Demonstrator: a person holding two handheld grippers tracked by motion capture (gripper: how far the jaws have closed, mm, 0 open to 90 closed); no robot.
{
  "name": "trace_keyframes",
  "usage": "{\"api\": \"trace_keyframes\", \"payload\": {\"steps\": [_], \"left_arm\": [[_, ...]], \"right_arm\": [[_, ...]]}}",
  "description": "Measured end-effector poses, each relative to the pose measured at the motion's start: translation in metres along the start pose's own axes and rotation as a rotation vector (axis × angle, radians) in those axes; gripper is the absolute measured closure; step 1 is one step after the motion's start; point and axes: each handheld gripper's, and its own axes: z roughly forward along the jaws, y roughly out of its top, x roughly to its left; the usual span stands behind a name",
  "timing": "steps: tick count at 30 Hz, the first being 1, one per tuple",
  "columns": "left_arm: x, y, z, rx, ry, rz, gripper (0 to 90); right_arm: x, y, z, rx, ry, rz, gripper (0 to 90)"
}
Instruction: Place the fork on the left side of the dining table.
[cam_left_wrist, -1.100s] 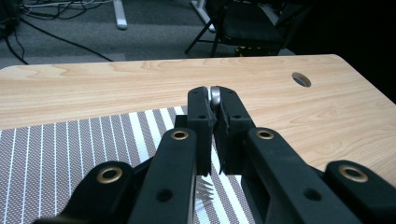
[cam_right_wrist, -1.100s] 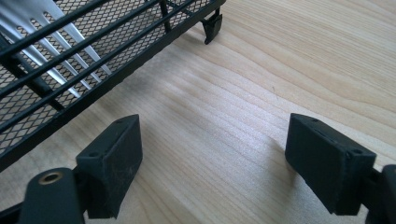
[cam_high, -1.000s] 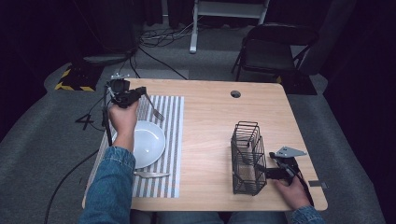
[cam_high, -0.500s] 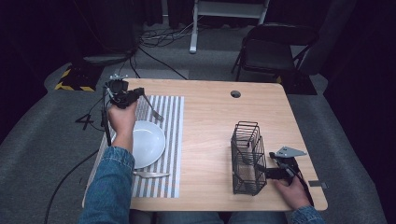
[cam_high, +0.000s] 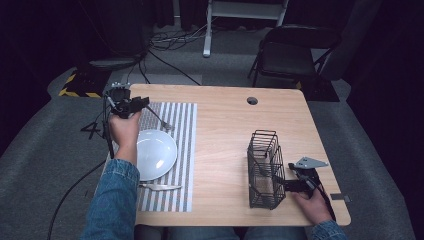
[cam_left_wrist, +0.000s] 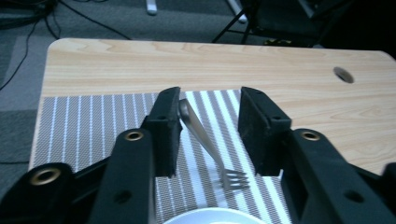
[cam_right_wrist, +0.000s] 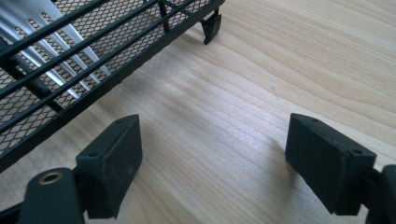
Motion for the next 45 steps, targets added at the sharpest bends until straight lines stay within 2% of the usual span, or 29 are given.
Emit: {"api": "trace_keyframes", "payload": {"steps": [5, 11, 18, 24, 33, 45], "left_arm": [[0.007, -0.002, 0.002, 0.029, 0.043, -0.001, 53.8], [0.019, -0.005, 0.002, 0.056, 0.055, -0.017, 53.1], [0.030, -0.008, 0.007, 0.080, 0.051, -0.034, 52.3], [0.039, -0.013, 0.015, 0.095, 0.047, -0.067, 51.1], [0.048, -0.022, 0.025, 0.119, 0.041, -0.101, 50.4], [0.058, -0.029, 0.033, 0.155, 0.058, -0.133, 48.8]], "right_arm": [[0.000, 0.000, 0.000, 0.000, -0.001, 0.001, 18.9], [0.000, 0.000, 0.000, -0.001, -0.003, 0.001, 18.9], [0.000, 0.000, 0.000, 0.000, -0.005, 0.003, 18.9], [0.000, 0.000, 0.000, -0.001, -0.006, 0.003, 18.9], [0.000, 0.000, 0.000, -0.001, -0.006, 0.003, 18.9], [0.000, 0.000, 0.000, -0.001, -0.007, 0.003, 18.8]]}}
